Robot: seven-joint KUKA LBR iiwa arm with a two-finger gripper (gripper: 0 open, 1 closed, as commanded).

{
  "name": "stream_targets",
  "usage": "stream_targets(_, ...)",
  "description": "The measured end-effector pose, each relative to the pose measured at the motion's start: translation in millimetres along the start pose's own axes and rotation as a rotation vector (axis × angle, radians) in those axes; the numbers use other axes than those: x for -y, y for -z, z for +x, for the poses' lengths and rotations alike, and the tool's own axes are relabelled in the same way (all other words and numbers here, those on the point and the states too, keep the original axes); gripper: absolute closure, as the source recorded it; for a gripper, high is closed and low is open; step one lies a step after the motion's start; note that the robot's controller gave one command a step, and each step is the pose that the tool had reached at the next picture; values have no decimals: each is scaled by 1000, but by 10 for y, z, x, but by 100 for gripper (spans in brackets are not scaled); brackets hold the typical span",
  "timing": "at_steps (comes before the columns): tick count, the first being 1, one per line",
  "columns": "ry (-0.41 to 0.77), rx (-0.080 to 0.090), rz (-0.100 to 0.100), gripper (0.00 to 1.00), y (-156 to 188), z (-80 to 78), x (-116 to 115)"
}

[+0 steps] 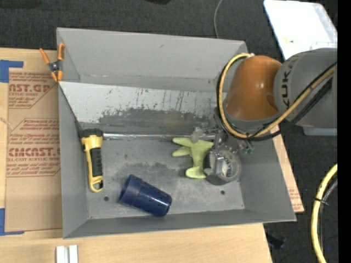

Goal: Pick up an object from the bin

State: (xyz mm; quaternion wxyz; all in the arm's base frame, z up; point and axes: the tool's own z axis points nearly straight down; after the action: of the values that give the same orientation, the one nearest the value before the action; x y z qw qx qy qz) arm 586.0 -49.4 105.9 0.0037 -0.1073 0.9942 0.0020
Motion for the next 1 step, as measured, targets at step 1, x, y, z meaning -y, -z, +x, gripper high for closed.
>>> stream_targets(1,0,0,-1,100,0,1,-3)
